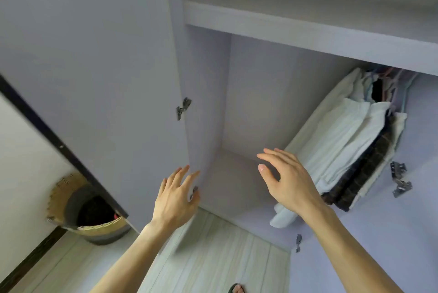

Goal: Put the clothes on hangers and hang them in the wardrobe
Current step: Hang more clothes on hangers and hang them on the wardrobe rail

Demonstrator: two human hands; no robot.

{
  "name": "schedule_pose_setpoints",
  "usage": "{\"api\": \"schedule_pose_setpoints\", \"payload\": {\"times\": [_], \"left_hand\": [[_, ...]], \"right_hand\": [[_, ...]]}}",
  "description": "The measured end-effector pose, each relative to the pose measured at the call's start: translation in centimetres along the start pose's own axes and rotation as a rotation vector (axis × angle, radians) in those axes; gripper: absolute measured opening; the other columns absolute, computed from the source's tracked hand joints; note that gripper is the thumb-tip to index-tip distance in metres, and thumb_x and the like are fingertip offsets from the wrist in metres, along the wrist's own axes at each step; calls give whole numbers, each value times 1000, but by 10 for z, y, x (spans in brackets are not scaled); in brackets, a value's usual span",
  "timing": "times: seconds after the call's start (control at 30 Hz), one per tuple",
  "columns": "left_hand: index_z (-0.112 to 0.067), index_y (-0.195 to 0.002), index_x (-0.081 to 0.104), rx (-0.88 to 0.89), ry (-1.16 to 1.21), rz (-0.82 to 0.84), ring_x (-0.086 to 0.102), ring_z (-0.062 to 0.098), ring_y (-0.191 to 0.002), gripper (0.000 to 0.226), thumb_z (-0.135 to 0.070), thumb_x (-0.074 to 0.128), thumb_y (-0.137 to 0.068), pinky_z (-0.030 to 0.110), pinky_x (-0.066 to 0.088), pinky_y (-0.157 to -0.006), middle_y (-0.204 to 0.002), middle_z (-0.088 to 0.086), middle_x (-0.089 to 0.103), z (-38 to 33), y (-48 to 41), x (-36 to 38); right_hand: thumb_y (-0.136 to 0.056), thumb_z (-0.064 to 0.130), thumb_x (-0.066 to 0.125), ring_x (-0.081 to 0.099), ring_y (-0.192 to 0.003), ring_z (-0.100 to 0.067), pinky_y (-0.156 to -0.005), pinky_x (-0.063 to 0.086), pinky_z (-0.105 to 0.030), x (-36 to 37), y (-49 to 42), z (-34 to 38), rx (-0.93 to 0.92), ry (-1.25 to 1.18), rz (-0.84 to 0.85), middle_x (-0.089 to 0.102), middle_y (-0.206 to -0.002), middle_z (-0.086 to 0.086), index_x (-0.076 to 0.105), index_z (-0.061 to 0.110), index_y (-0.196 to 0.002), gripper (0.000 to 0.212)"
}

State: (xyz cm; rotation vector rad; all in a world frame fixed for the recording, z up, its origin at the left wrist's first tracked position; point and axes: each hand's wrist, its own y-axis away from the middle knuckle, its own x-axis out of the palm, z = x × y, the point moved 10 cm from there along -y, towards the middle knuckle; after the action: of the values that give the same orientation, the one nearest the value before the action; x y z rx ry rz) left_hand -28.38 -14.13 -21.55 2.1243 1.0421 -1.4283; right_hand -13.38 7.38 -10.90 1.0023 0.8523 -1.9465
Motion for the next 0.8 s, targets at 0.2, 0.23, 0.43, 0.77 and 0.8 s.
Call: {"api": "schedule_pose_setpoints", "payload": {"times": [0.2, 0.23, 0.43, 0.77, 0.8], "left_hand": [[-34, -148, 43, -365, -101, -7, 28, 23, -149, 56, -45, 54, -94, 42, 28, -117, -159, -2, 35, 147, 174, -35], [-34, -147, 45, -429, -102, -18, 32, 24, -147, 55, -45, 52, -93, 43, 31, -115, -157, -1, 38, 165, 204, -42], [-34, -149, 43, -885, -56, -25, 32, 24, -146, 60, -50, 41, -91, 44, 30, -117, -160, 1, 33, 244, 396, -72], [-35, -149, 38, -1507, 50, -234, 33, 20, -143, 60, -50, 39, -91, 41, 31, -113, -159, -3, 33, 228, 641, -84], [-34, -150, 38, -1562, 57, -260, 33, 20, -143, 57, -48, 42, -95, 41, 30, -114, -159, -4, 33, 221, 660, -81]], "right_hand": [[-101, 47, 37, 18, -147, -3, -113, 10, -11, 125, 63, 131, -314, -2, 299, 41, -153, 15, 55, 35, -139, 44], [-99, 48, 36, 18, -148, -4, -113, 6, -9, 143, 76, 152, -363, -13, 348, 41, -154, 14, 55, 34, -140, 47], [-102, 47, 39, 14, -150, -5, -119, 12, -26, 221, 150, 274, -655, -30, 584, 34, -157, 14, 48, 39, -144, 44], [-101, 51, 39, 11, -151, -9, -124, 12, -35, 286, 259, 421, -1153, -1, 855, 30, -159, 11, 42, 38, -147, 48], [-101, 51, 38, 10, -152, -9, -123, 9, -33, 291, 269, 431, -1205, 12, 873, 29, -160, 11, 40, 39, -147, 48]]}}
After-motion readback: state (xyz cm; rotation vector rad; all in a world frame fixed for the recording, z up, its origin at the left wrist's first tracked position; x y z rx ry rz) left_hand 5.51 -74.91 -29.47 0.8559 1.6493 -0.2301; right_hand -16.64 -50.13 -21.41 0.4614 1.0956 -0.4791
